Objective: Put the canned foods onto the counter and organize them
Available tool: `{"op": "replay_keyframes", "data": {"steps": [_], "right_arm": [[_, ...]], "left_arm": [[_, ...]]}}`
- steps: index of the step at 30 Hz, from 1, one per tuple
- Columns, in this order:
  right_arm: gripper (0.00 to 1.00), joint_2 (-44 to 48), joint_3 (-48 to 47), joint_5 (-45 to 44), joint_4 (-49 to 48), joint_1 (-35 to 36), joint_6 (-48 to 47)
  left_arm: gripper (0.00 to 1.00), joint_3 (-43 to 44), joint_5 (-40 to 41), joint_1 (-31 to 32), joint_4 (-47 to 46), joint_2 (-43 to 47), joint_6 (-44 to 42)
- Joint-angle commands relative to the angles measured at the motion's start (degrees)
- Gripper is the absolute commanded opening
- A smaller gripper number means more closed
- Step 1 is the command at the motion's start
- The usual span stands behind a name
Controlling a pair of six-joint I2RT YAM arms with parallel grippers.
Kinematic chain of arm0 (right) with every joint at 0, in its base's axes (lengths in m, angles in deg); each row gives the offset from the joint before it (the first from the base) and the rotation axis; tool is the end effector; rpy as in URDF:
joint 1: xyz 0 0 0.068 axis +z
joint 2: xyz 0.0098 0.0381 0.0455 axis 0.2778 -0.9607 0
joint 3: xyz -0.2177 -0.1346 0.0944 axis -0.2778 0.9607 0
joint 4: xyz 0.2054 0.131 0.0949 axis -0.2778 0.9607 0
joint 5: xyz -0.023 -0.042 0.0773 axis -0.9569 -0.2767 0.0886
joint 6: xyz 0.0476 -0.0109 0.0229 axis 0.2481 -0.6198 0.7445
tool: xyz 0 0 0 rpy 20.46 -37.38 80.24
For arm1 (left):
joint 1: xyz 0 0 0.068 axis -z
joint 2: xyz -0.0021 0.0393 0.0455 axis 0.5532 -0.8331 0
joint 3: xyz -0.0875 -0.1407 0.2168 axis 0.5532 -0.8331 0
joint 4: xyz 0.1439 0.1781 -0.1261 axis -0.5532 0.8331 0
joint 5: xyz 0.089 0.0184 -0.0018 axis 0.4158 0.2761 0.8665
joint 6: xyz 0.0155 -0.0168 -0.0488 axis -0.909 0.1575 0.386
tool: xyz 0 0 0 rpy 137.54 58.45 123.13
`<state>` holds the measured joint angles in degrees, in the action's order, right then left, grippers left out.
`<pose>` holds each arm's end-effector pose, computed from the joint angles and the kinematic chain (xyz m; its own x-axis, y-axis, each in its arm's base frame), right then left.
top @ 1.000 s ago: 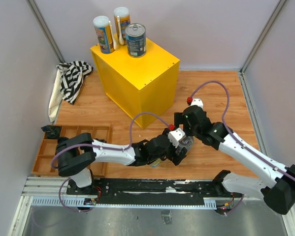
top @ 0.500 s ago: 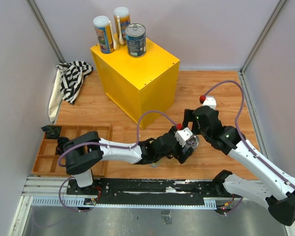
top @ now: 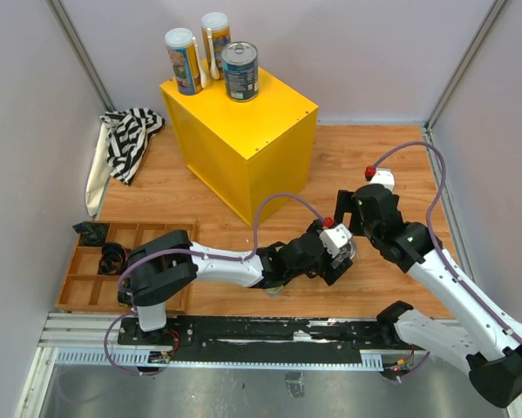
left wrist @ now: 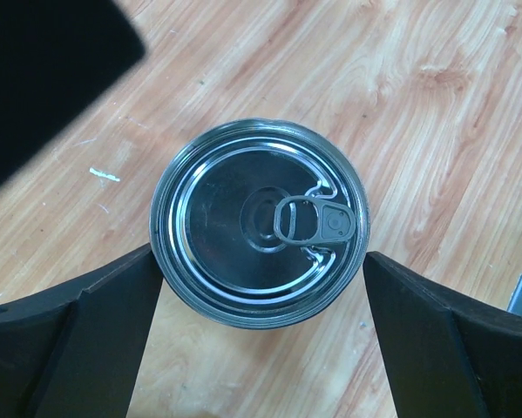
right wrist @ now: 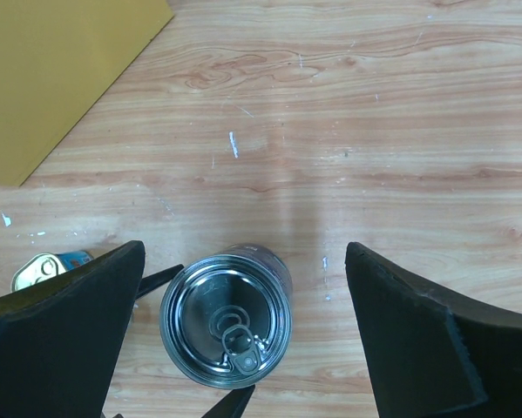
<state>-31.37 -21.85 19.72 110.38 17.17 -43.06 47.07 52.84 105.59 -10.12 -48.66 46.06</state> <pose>0.1683 0.0944 0.3160 -0.5418 0.1986 -0.8167 0.0195 0.9744 0.2240 0.1311 -0.3770 0.1982 -0.1647 0.3158 -0.9344 0.8493 0.5271 0.0285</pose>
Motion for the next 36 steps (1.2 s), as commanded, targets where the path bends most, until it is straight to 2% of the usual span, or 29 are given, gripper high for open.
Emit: {"op": "replay_keyframes", "data": {"steps": [1, 7, 17, 36], "right_arm": [[0.98, 1.01, -0.97, 2.68, 0.12, -2.71, -0.62], [0.98, 1.95, 0.01, 7.55, 0.12, -9.81, 1.37], [0.98, 1.60, -2.10, 2.19, 1.40, -12.14, 3.97], [0.98, 3.98, -2.14, 4.18, 1.67, -17.92, 5.71]], "left_arm": [[0.99, 2.01, -0.42, 0.27, -1.63, -1.79, -1.91], [0.99, 2.90, -1.47, 0.24, -2.86, -2.70, -2.42], [0.99, 2.70, -2.33, 0.24, -5.20, -3.09, -3.30], [0.99, 4.21, -6.03, 0.24, -8.75, -4.48, -5.96]]}}
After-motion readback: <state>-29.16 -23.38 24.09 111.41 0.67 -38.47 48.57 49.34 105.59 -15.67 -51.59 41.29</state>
